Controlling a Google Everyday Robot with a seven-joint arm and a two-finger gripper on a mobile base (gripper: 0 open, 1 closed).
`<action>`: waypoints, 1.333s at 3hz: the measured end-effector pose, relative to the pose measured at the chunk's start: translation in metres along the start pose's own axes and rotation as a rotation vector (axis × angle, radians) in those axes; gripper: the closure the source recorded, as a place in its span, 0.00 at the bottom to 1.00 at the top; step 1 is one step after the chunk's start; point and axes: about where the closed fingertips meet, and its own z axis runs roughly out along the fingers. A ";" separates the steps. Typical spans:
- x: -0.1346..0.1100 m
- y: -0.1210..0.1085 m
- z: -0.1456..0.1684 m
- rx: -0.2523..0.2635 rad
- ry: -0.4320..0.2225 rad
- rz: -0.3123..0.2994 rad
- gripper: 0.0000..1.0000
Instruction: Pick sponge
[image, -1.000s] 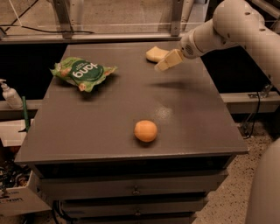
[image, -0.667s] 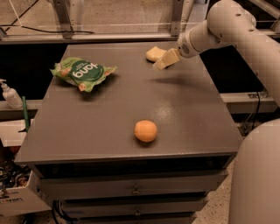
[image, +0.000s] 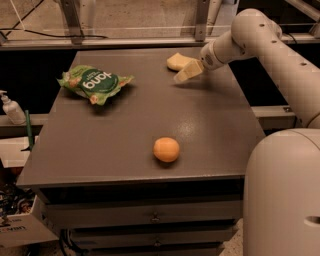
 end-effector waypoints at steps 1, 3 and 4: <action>0.003 -0.004 0.008 -0.007 -0.011 0.007 0.17; 0.002 -0.013 -0.002 0.009 -0.046 0.021 0.64; -0.009 -0.012 -0.036 0.015 -0.110 0.010 0.88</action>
Offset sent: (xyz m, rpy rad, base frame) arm 0.0127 -0.0142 -0.0024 0.0365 -0.0214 -0.0170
